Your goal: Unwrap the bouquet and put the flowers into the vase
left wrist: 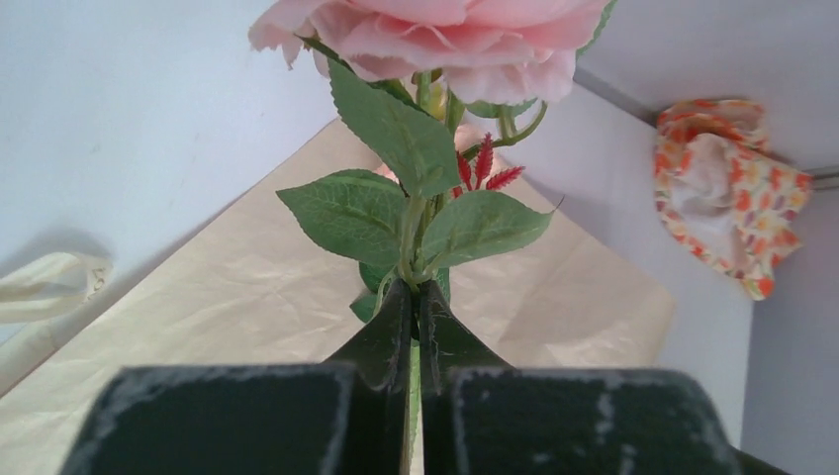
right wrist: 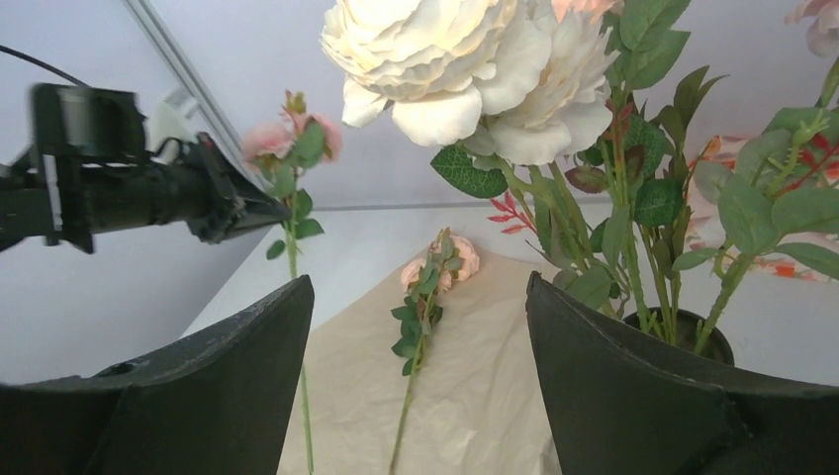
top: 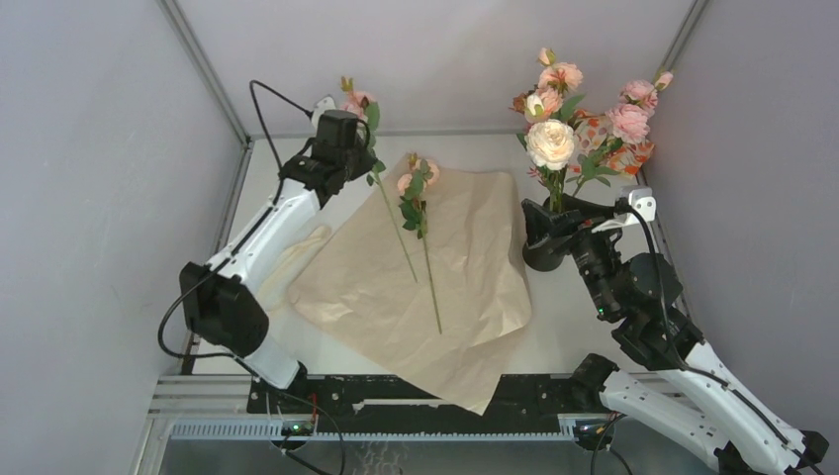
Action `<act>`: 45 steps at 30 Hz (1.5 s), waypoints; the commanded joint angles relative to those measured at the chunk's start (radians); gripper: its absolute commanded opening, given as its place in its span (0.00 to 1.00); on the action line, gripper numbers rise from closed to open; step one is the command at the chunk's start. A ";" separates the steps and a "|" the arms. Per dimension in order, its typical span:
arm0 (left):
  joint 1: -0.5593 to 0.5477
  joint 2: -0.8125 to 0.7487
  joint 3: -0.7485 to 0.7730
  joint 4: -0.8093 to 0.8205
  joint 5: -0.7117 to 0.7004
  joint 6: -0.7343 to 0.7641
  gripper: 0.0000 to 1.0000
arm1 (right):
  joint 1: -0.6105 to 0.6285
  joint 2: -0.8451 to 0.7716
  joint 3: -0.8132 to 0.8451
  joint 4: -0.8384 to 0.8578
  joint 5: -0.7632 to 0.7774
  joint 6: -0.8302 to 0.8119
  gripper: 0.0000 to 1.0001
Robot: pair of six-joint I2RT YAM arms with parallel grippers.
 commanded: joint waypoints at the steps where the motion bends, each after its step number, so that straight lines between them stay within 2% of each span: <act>1: -0.023 -0.169 -0.011 0.076 -0.020 0.078 0.00 | 0.013 -0.020 0.037 -0.022 0.004 0.038 0.87; 4: -0.090 -0.287 -0.034 0.155 -0.038 0.158 0.00 | 0.013 -0.044 0.037 -0.032 0.032 0.041 0.87; 9: -0.244 -0.444 -0.024 0.265 -0.149 0.300 0.00 | 0.014 -0.098 0.037 -0.049 0.073 0.045 0.88; 13: -0.330 -0.489 -0.004 0.386 -0.111 0.380 0.00 | 0.013 -0.154 0.037 -0.091 0.098 0.065 0.91; 19: -0.558 -0.494 -0.031 0.706 -0.056 0.638 0.00 | 0.013 -0.222 0.037 -0.179 0.117 0.097 0.90; 22: -0.644 -0.472 -0.019 0.814 0.012 0.707 0.00 | 0.012 -0.255 0.037 -0.220 0.131 0.112 0.90; 26: -0.670 -0.409 0.036 0.875 0.135 0.663 0.00 | 0.012 -0.302 0.037 -0.244 0.146 0.117 0.90; 36: -0.668 -0.214 0.192 0.953 0.341 0.468 0.00 | 0.011 -0.400 0.038 -0.286 0.202 0.089 0.90; 45: -0.667 0.025 0.446 0.969 0.349 0.382 0.00 | -0.010 -0.444 0.053 -0.324 0.203 0.092 0.90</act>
